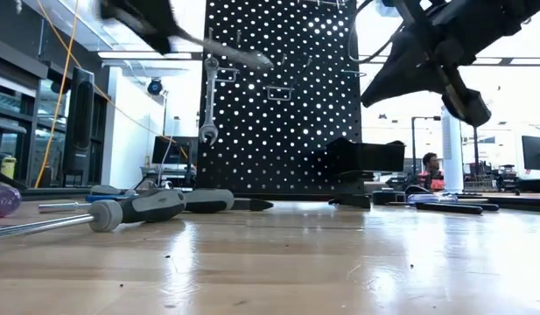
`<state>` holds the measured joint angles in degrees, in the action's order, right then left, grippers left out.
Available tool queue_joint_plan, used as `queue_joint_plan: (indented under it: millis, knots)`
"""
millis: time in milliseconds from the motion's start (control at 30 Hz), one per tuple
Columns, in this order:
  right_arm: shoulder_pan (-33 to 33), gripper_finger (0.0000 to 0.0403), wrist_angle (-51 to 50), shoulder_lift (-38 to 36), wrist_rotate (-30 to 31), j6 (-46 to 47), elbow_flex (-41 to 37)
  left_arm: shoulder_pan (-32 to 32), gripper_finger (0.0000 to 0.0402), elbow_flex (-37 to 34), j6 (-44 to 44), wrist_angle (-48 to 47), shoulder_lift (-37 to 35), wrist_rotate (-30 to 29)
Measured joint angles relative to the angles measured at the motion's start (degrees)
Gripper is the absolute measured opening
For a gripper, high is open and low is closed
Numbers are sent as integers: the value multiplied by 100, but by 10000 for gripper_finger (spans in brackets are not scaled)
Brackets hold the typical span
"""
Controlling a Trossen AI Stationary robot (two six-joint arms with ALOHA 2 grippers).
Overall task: Hang tools onto peg board
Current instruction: Hang the silver wrench on the pegboard
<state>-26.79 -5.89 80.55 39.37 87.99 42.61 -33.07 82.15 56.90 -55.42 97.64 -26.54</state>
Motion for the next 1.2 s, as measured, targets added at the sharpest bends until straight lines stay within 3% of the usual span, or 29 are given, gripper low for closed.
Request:
queue_joint_plan:
  millis: [233,333,667,1200]
  knots:
    - [17,0,-325,-159,88,0,2,-1223,102,78,1923,-2004,-405,-1016]
    - [35,0,-337,-153,86,0,2,-1331,102,151,2104,-2933,-424,-1231]
    - [221,0,-337,-146,13,2,2,-572,102,305,-292,-2788,-417,-2079]
    - [245,0,-480,-146,60,48,7,-141,102,393,-849,-3451,-419,-2256]
